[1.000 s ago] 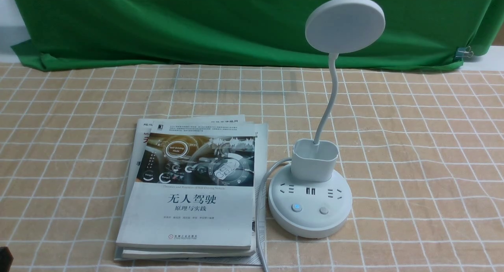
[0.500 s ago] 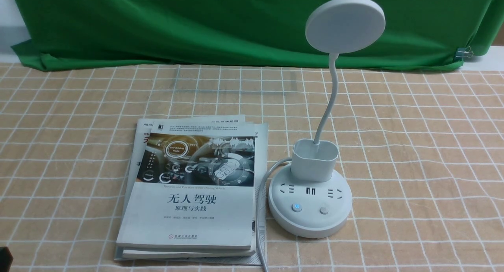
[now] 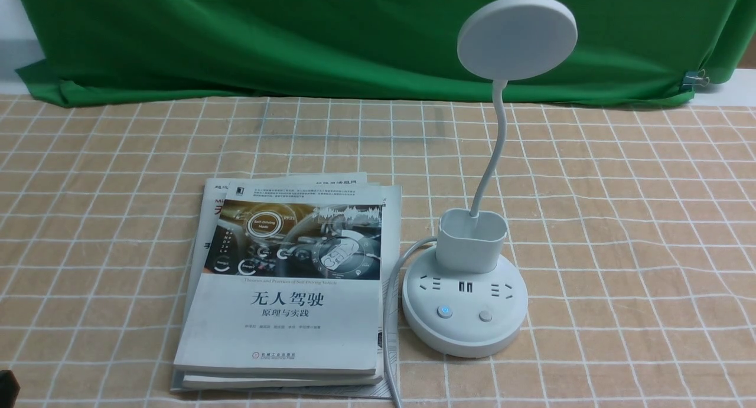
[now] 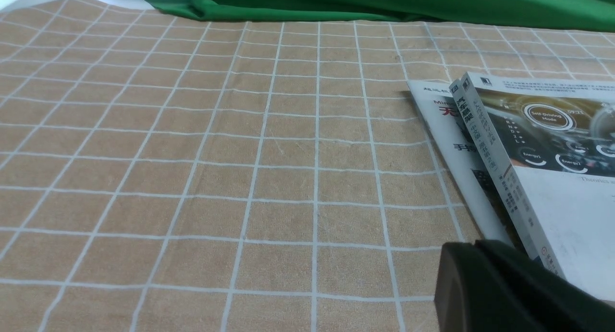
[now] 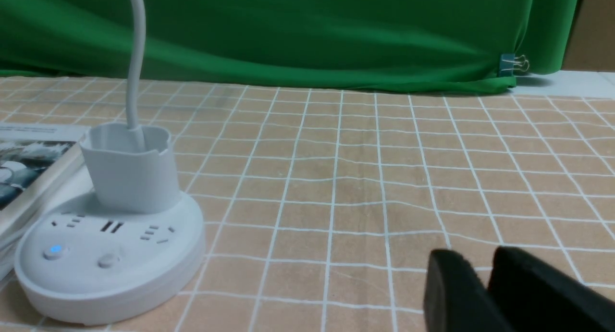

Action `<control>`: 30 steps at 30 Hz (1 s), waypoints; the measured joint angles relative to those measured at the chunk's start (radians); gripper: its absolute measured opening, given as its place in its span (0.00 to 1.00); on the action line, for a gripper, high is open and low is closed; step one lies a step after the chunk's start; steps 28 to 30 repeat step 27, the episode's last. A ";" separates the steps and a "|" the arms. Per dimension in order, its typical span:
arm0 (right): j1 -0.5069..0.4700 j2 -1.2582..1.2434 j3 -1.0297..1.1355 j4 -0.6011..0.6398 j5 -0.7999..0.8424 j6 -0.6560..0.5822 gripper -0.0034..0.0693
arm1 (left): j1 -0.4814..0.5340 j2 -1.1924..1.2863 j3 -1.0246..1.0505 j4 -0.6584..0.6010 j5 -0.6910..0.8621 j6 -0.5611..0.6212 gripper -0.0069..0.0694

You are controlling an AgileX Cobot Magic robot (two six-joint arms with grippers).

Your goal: Turn off the desk lamp on the light coffee tablecloth by hand.

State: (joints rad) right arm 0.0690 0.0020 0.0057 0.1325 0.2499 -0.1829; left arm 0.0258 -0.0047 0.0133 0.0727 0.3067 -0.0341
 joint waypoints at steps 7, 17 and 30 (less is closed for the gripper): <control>0.000 0.000 0.000 0.000 0.000 0.000 0.27 | 0.000 0.000 0.000 0.000 0.000 0.000 0.10; 0.000 0.000 0.000 0.000 0.000 0.000 0.29 | 0.000 0.000 0.000 0.000 0.000 0.000 0.10; 0.000 0.000 0.000 0.000 0.000 0.000 0.32 | 0.000 0.000 0.000 0.000 0.000 0.000 0.10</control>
